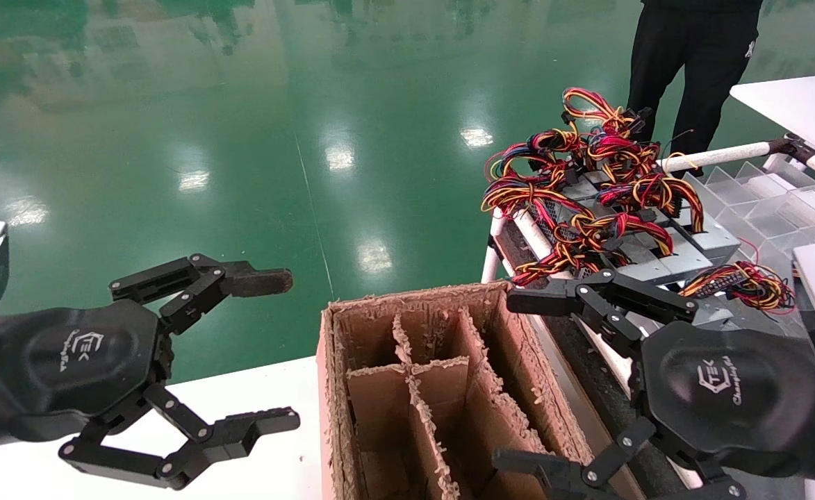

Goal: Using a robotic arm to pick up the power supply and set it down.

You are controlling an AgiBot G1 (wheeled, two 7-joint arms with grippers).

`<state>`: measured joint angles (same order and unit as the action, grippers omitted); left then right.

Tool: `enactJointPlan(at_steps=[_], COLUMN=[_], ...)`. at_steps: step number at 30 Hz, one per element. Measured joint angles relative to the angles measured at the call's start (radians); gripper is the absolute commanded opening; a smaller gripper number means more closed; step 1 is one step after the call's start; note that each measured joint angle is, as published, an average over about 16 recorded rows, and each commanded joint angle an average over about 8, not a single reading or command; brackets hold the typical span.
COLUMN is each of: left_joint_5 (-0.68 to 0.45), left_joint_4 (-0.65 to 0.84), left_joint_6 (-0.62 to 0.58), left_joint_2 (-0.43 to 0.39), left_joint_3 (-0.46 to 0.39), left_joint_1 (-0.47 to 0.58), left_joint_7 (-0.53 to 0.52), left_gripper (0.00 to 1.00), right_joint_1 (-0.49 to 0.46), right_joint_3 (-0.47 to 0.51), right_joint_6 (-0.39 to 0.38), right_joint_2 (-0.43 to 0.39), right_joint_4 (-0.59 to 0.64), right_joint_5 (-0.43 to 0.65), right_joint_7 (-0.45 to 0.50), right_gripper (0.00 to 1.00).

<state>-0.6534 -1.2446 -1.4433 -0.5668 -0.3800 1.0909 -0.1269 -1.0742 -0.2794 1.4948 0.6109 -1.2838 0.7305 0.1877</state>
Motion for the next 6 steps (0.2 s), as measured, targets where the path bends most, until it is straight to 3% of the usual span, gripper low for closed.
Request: enactJointPlan(at_steps=[6], left_joint_5=[0.0], left_joint_4=[0.0], left_joint_6=[0.0], left_joint_2=[0.0], left_joint_3=[0.0], left_joint_1=[0.0], left_joint_7=[0.0], left_gripper=[1.0], right_joint_1=[0.0], right_joint_3=[0.0], right_joint_6=[0.0], right_joint_2=[0.0], right_joint_4=[0.0], right_joint_5=[0.0], right_joint_7=[0.0], right_gripper=[1.0])
